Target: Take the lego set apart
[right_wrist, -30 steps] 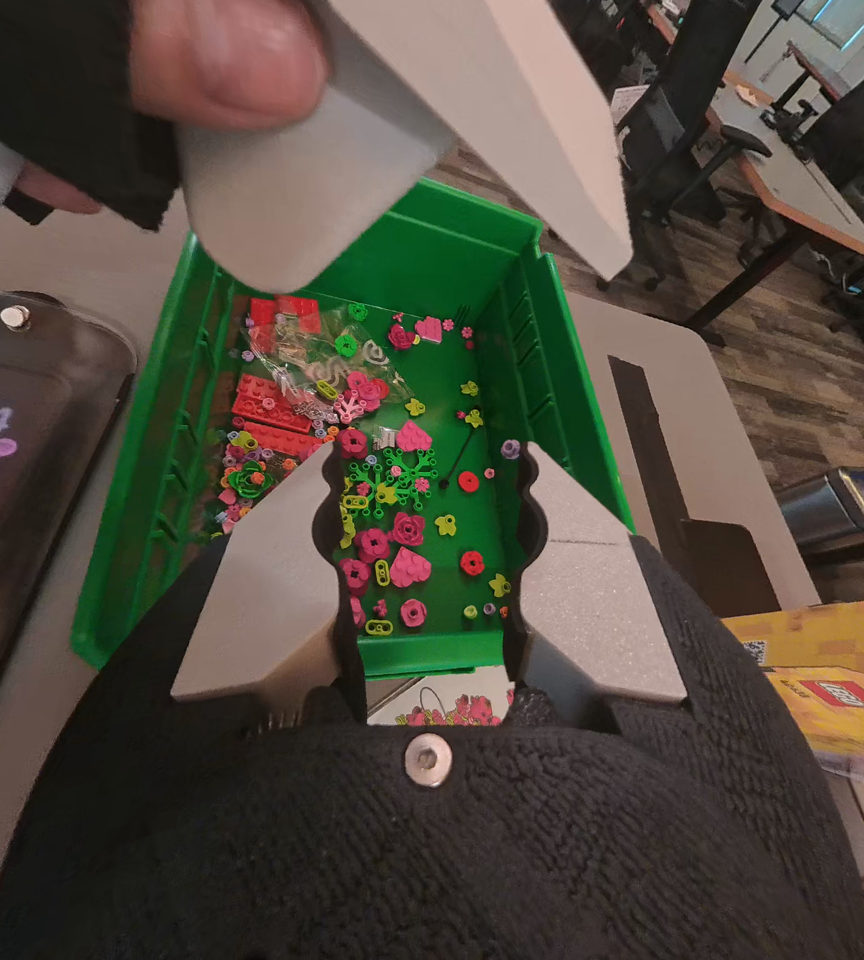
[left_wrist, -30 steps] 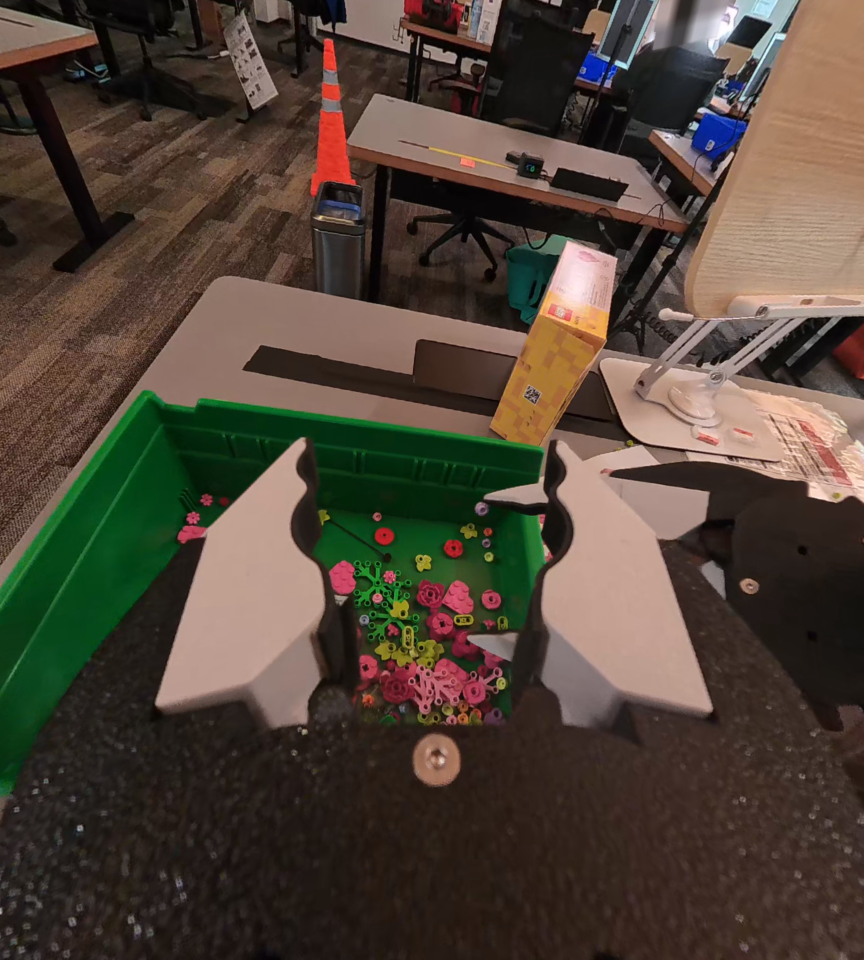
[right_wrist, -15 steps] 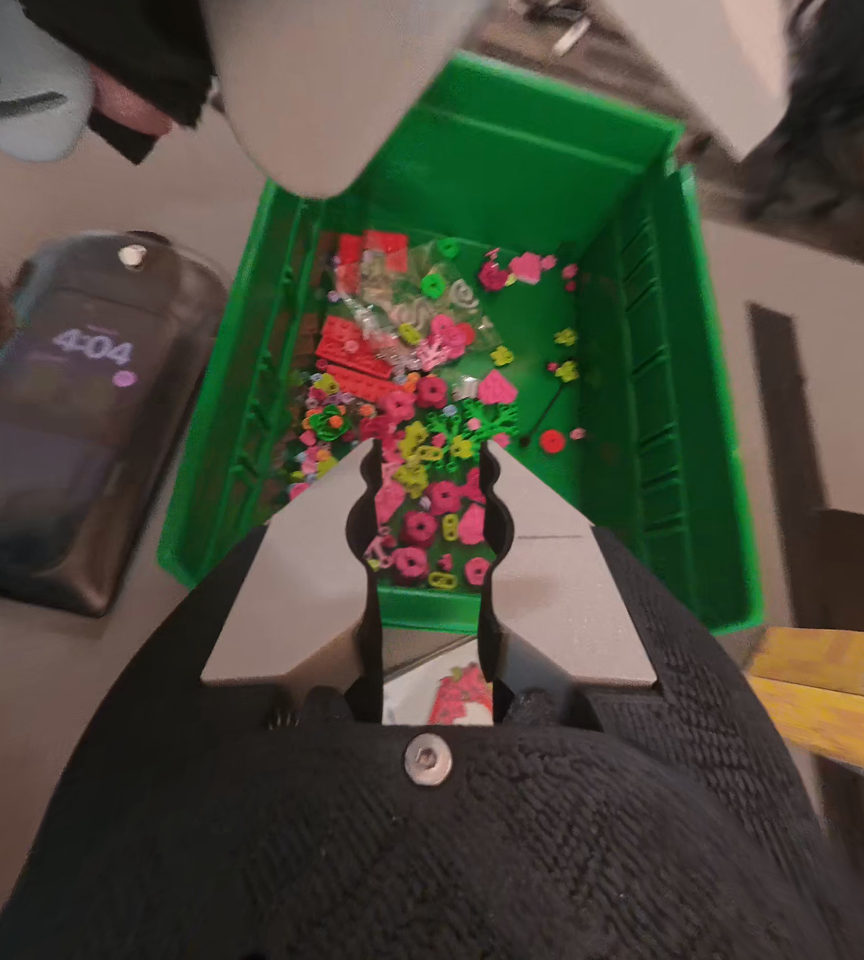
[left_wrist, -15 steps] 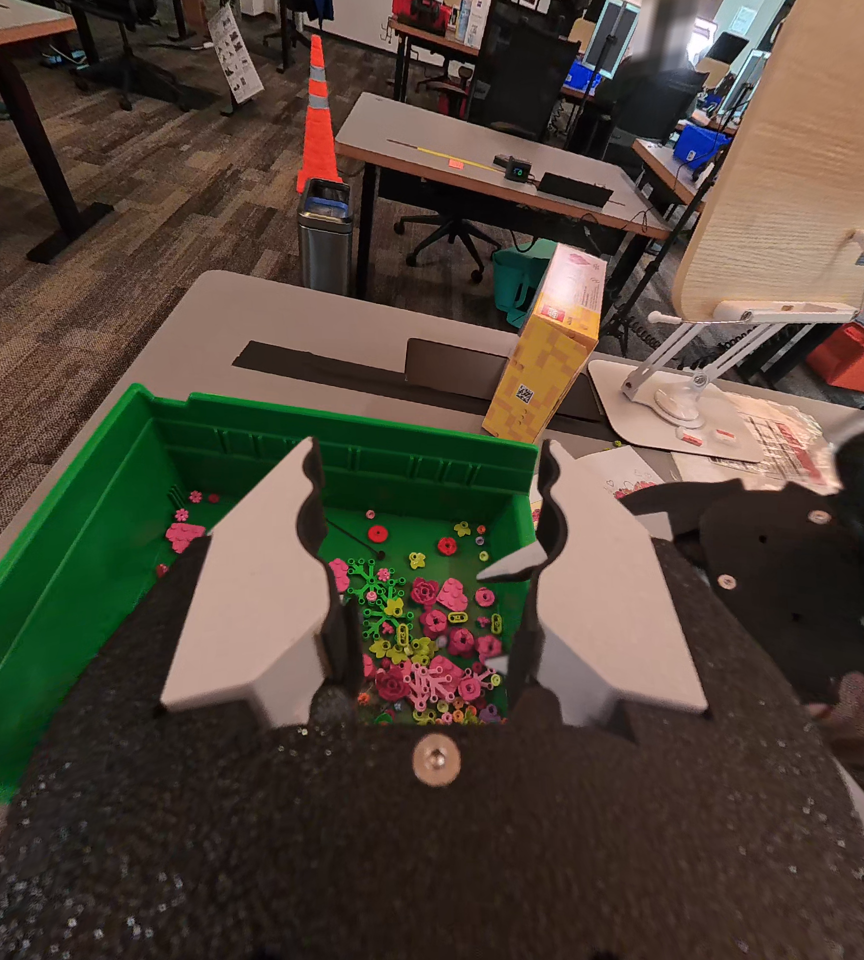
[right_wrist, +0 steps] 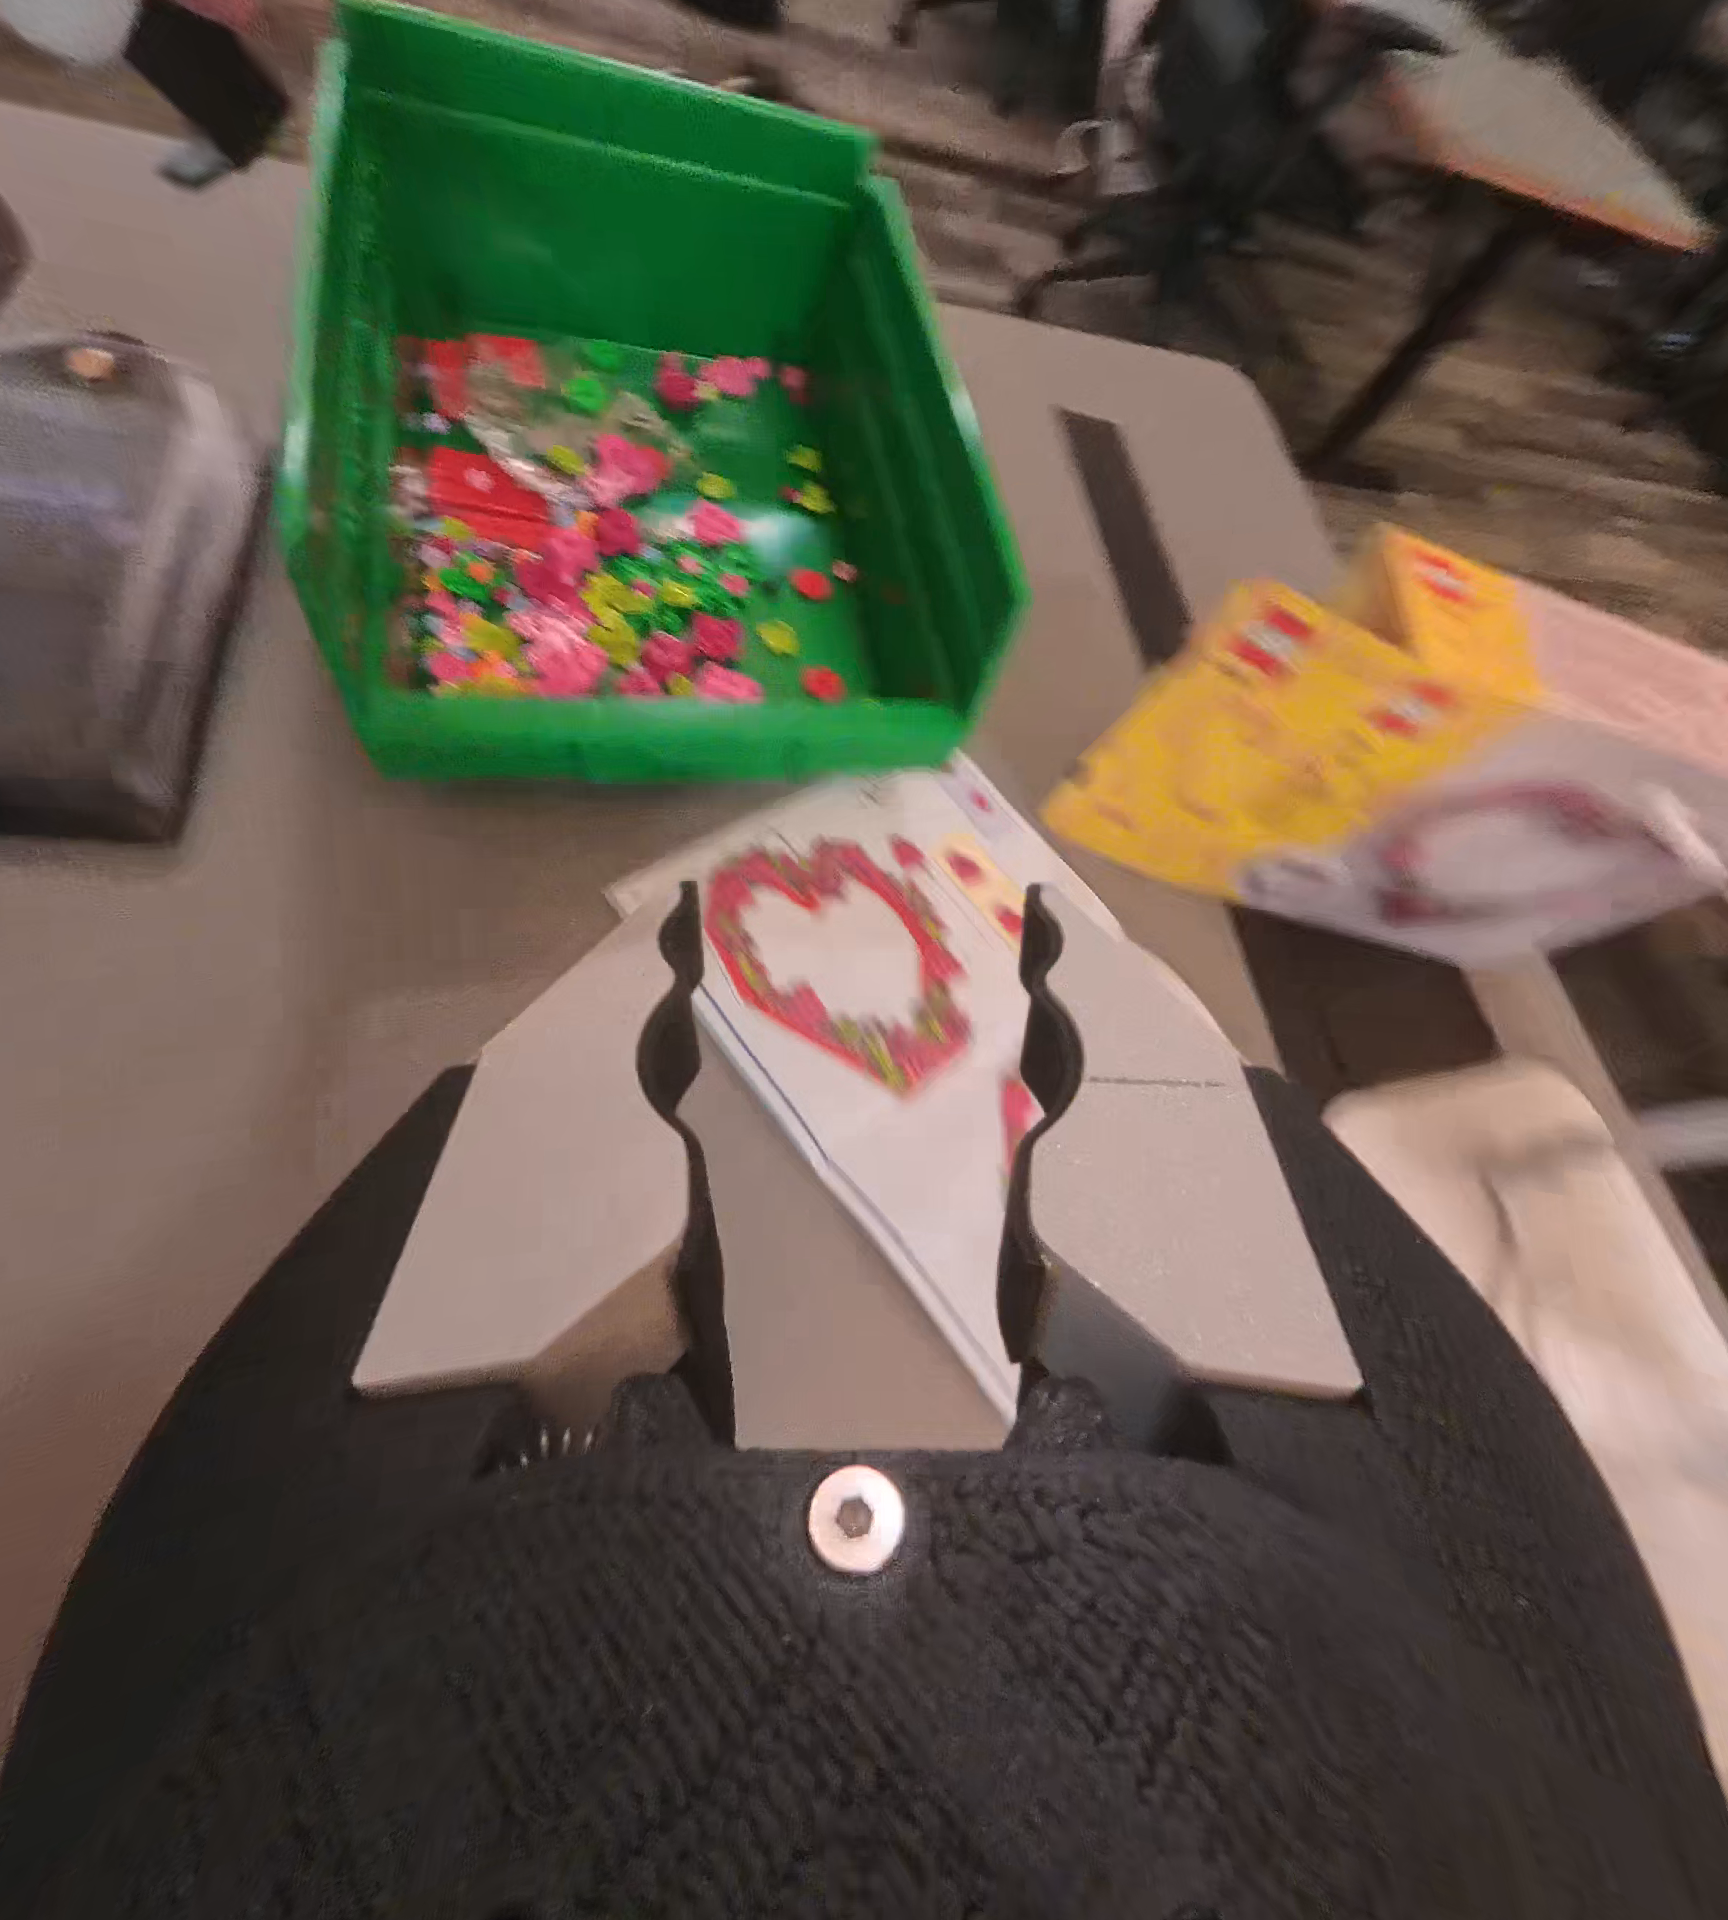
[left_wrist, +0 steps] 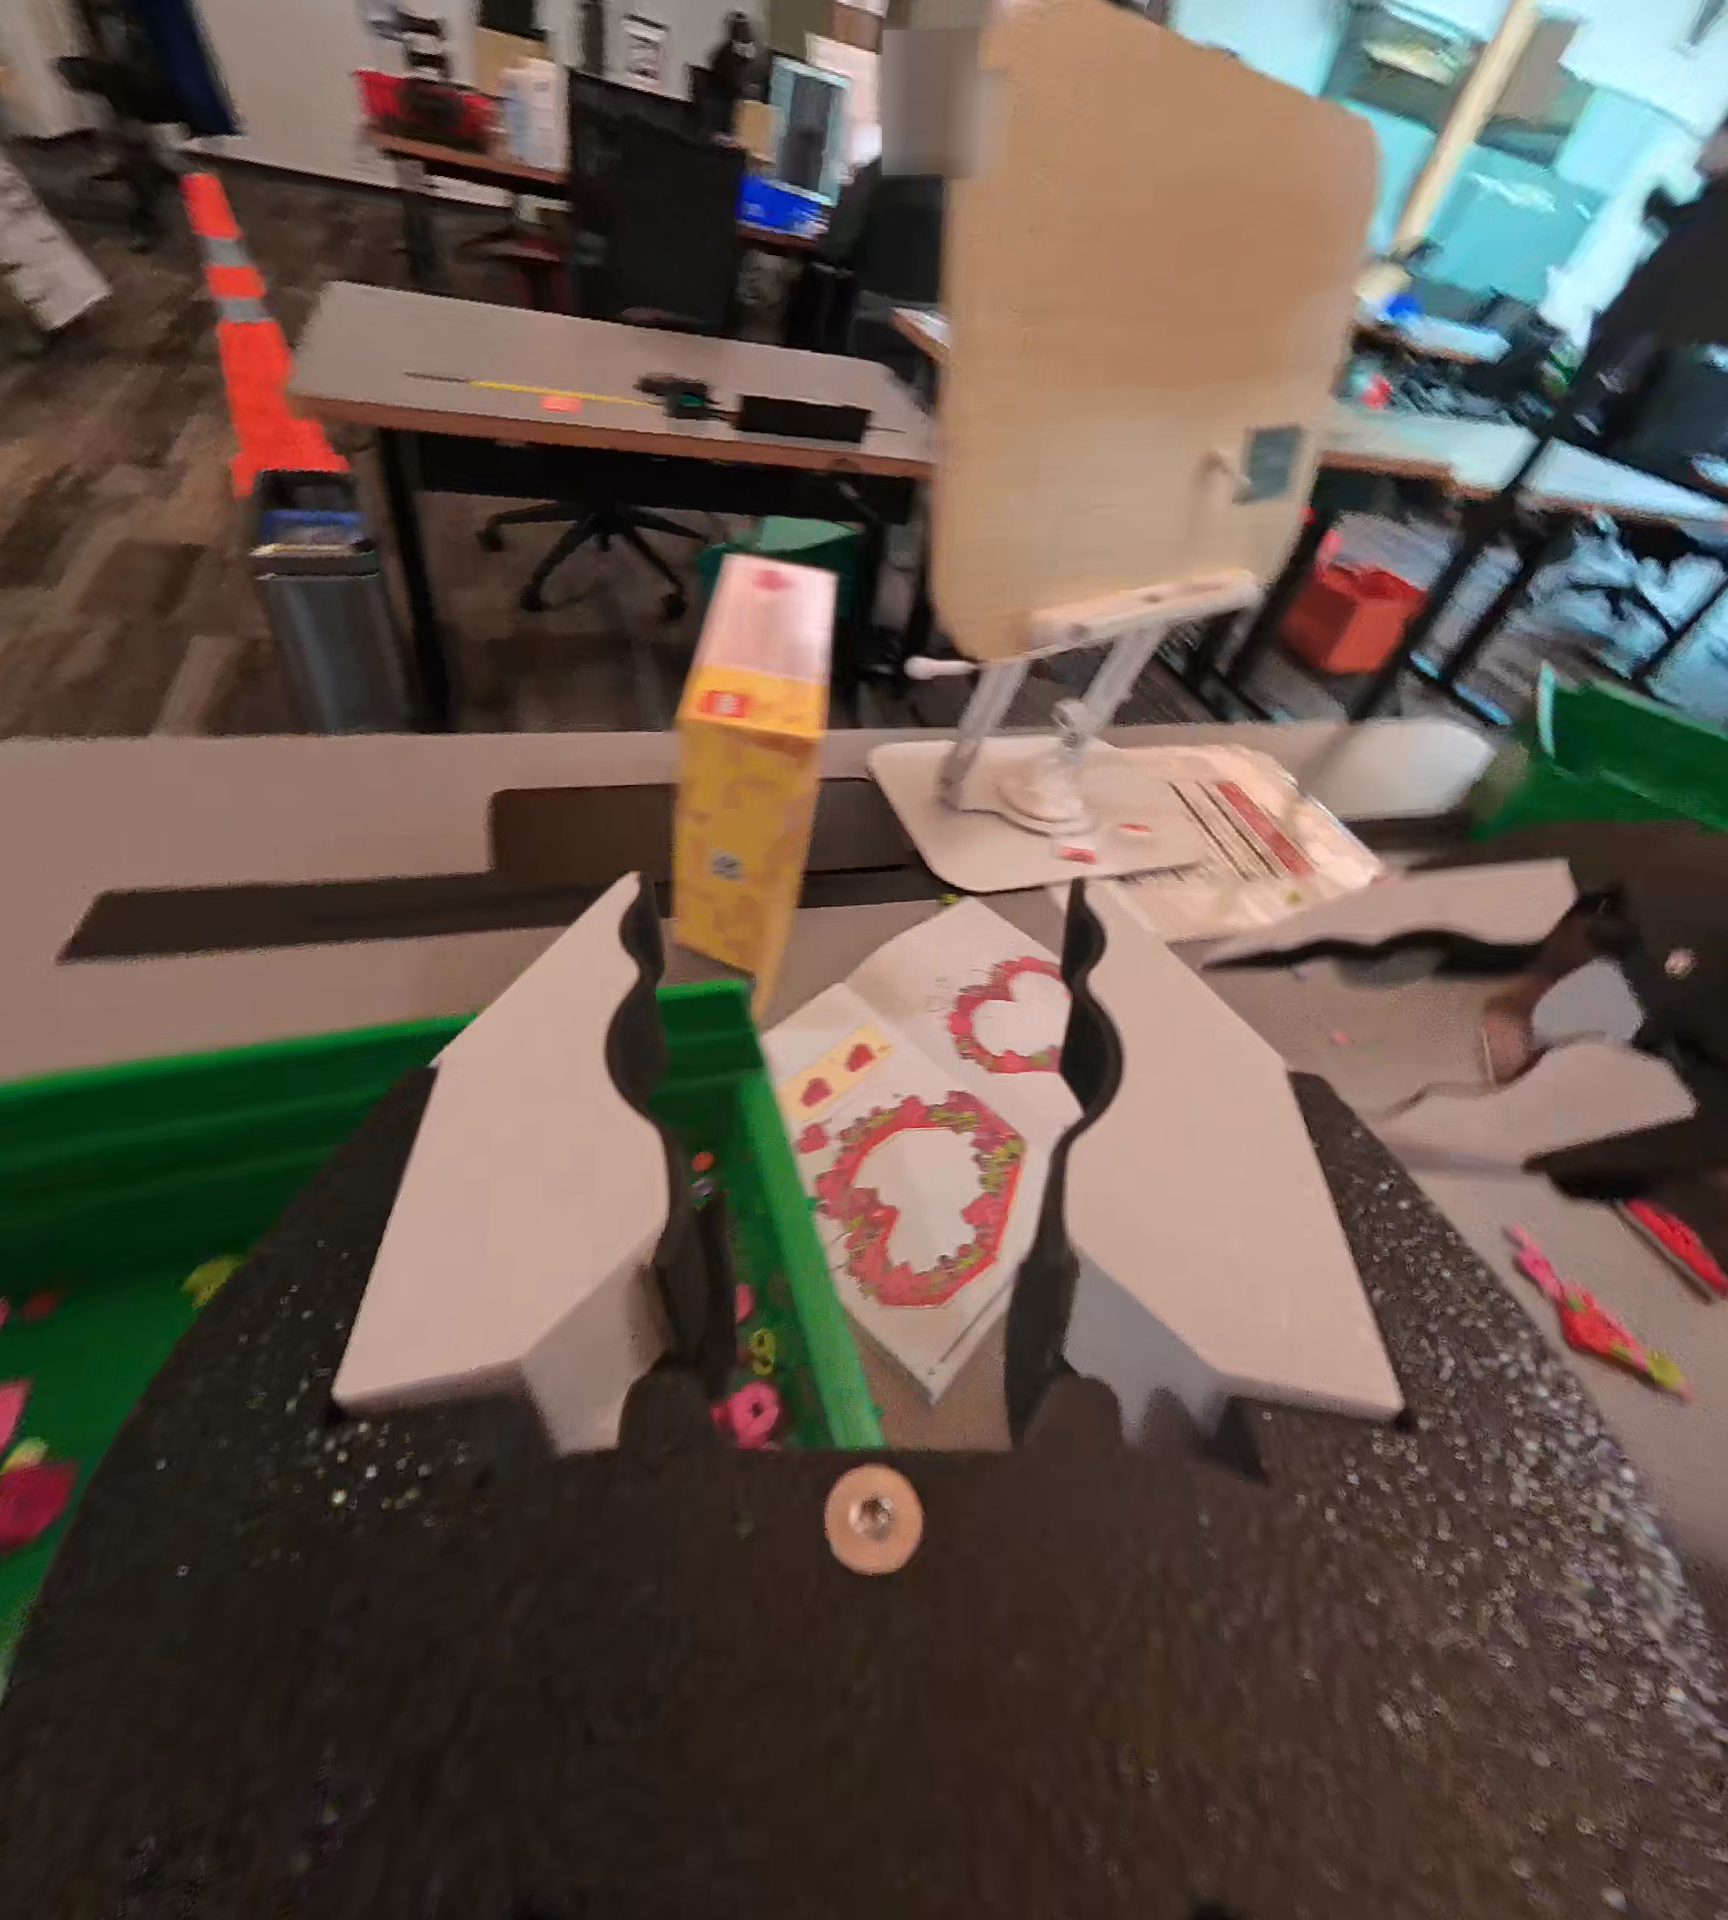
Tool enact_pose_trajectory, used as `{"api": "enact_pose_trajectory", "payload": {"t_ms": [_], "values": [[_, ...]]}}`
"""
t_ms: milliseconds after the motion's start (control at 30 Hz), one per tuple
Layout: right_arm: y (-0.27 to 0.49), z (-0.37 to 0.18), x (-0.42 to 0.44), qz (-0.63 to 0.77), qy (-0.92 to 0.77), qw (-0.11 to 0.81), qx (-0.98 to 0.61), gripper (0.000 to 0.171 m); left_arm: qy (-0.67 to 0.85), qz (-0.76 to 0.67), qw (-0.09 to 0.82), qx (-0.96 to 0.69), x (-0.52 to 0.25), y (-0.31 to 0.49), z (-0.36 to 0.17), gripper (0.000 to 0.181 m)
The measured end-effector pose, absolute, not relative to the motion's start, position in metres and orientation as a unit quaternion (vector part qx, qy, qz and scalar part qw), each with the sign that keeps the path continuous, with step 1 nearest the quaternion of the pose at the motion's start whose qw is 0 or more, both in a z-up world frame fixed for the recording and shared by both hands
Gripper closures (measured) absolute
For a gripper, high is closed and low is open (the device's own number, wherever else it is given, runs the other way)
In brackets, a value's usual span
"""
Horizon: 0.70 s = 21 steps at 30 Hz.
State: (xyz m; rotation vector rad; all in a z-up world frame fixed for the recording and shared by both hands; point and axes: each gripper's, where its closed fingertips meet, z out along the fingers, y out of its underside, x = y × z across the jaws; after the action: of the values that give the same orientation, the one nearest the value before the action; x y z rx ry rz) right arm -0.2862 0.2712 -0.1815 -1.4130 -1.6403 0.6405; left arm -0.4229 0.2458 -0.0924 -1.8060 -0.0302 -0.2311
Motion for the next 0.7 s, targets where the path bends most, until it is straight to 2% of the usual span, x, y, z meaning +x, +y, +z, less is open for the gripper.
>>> {"api": "enact_pose_trajectory", "payload": {"t_ms": [200,333,467,567,700], "values": [[0.335,-0.182,-0.113,0.193,-0.498,0.502,-0.68,0.115,0.214,-0.159,0.54,-0.798,-0.291,0.286,-0.123,0.112],[0.323,-0.199,-0.042,0.229,-0.431,0.503,-0.713,0.12,0.306,-0.311,0.472,-0.767,-0.199,0.295,-0.158,0.123],[0.277,-0.241,-0.02,0.274,-0.49,0.428,-0.709,0.126,0.371,-0.429,0.357,-0.742,-0.127,0.28,-0.201,0.125],[0.245,-0.268,-0.023,0.316,-0.513,0.36,-0.712,0.134,0.457,-0.378,0.294,-0.749,-0.097,0.267,-0.249,0.124],[0.22,-0.293,-0.03,0.283,-0.547,0.316,-0.722,0.127,0.522,-0.298,0.294,-0.743,-0.082,0.266,-0.277,0.13]]}}
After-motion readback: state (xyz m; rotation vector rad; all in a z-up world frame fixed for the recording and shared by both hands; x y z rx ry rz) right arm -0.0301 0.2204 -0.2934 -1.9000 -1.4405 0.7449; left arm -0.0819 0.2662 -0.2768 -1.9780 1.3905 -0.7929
